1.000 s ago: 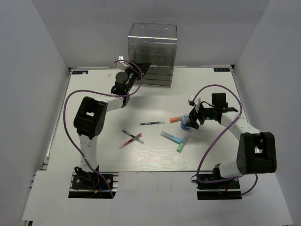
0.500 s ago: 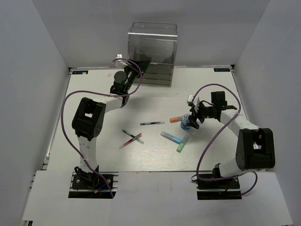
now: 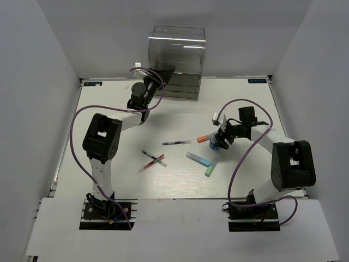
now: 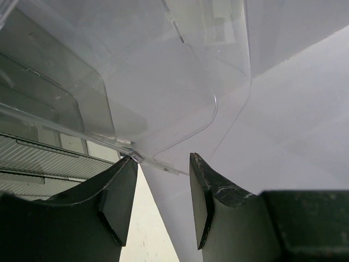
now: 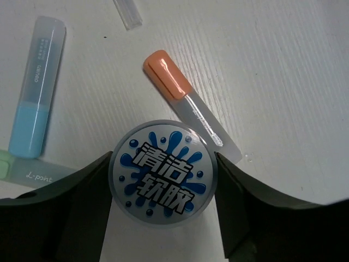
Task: Sort the stationery into containers
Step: Pick up the stationery from the center of the board, then place the stationery in the drawer.
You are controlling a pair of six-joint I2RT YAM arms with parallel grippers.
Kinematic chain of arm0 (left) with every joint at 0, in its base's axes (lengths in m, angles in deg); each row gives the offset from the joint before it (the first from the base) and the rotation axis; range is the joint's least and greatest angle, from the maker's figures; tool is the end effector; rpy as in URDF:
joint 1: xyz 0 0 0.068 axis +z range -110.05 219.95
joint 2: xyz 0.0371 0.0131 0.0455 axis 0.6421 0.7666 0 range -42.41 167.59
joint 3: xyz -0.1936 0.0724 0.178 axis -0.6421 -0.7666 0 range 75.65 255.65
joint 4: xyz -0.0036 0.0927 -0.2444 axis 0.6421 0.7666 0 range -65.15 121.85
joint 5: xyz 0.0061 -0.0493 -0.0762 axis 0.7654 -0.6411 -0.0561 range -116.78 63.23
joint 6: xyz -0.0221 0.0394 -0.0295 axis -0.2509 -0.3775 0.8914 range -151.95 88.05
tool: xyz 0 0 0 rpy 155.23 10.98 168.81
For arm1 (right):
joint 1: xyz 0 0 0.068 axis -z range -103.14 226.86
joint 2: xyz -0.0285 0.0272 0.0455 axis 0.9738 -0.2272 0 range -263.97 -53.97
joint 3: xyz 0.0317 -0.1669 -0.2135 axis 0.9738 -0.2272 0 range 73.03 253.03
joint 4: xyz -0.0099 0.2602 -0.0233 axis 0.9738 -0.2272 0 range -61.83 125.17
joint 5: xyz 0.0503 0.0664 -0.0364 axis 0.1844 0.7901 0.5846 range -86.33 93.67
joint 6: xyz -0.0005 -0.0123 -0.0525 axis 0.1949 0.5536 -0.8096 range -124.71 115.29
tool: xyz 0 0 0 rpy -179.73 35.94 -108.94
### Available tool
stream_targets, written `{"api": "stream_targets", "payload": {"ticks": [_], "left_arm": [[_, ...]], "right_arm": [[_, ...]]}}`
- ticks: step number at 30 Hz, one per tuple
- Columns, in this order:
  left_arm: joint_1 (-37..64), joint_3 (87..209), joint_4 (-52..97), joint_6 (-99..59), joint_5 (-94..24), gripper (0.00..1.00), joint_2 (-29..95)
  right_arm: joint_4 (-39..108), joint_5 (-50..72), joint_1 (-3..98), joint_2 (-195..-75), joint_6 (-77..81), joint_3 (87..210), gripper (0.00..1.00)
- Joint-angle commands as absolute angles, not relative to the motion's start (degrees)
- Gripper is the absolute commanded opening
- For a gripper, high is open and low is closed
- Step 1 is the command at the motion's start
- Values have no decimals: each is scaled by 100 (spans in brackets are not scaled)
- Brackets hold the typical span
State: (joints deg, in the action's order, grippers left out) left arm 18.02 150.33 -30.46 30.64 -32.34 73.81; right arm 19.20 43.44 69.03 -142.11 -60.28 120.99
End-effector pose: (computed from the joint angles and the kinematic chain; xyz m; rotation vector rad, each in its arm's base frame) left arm 0.4311 -0.1774 0.2588 -0.4202 1.3931 -1.2970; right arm 0.2880 0.0626 0.1809 -1.4210 1.8197 0.4764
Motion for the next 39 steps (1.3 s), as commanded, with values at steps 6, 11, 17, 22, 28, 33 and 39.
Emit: {"api": "stream_targets", "payload": {"ticks": [6, 11, 17, 22, 28, 33, 39], "left_arm": [[1798, 15132, -3351, 3063, -3258, 53, 6860], [1798, 15185, -3351, 3063, -3258, 53, 6860], [1798, 15290, -3298, 3063, -3258, 53, 6860], [1798, 15291, -3298, 3063, -3258, 53, 6860], [1798, 15291, -3298, 3116, -3258, 53, 6860], [1798, 15343, -3298, 3116, -3258, 53, 6807], [1798, 15396, -3298, 3116, -3258, 53, 6807]], "right_arm": [[1172, 4339, 6904, -14353, -6631, 12881, 6], [740, 4647, 6887, -14047, -6869, 13480, 3], [1571, 5516, 6799, -14036, -6878, 13745, 1], [3628, 5326, 6440, -14203, -6492, 13447, 1], [5983, 4701, 6096, -14685, -6421, 13332, 0], [6768, 4138, 5832, -15249, -6395, 13604, 0], [9085, 3322, 5586, -15864, -6315, 13420, 0]]}}
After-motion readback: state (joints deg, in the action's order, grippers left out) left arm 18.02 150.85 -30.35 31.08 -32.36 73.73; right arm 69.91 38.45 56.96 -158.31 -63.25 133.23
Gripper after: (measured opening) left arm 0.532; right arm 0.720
